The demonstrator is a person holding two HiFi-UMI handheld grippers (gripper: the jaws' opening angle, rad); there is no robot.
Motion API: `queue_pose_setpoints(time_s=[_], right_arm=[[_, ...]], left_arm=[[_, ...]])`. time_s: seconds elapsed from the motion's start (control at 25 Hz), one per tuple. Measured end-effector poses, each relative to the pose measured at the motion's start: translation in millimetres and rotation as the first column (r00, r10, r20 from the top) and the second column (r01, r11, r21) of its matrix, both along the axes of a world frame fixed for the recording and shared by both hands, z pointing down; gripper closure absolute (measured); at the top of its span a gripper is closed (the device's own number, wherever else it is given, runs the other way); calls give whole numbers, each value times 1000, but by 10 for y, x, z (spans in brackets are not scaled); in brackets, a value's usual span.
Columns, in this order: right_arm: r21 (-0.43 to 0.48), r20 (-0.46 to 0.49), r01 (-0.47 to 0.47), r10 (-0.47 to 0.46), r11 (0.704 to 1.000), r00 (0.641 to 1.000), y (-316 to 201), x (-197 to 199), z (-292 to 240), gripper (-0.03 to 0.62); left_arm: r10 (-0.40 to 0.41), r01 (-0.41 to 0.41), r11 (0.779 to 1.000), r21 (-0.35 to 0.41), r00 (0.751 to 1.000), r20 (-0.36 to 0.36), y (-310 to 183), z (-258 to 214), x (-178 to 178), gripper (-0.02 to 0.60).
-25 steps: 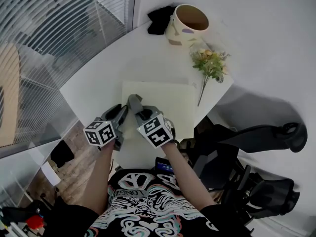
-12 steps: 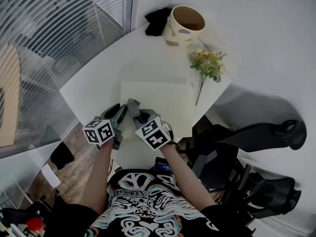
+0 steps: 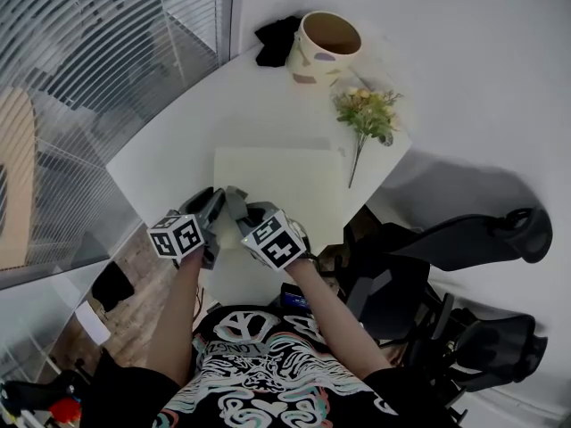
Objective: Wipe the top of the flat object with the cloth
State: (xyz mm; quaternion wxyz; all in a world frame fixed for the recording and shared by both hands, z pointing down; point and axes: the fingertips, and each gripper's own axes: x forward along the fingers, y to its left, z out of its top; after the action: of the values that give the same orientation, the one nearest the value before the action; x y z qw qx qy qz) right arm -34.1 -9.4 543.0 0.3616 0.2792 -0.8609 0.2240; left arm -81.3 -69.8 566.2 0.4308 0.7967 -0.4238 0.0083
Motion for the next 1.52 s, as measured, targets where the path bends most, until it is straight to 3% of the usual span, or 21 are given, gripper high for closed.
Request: queue_pose_setpoints(time_s=[1.52], right_arm=[[-93, 29, 23, -21, 995, 999, 374, -119, -16, 581]], left_arm=[[6, -6, 1000, 12, 1000, -3, -1, -9, 3, 394]])
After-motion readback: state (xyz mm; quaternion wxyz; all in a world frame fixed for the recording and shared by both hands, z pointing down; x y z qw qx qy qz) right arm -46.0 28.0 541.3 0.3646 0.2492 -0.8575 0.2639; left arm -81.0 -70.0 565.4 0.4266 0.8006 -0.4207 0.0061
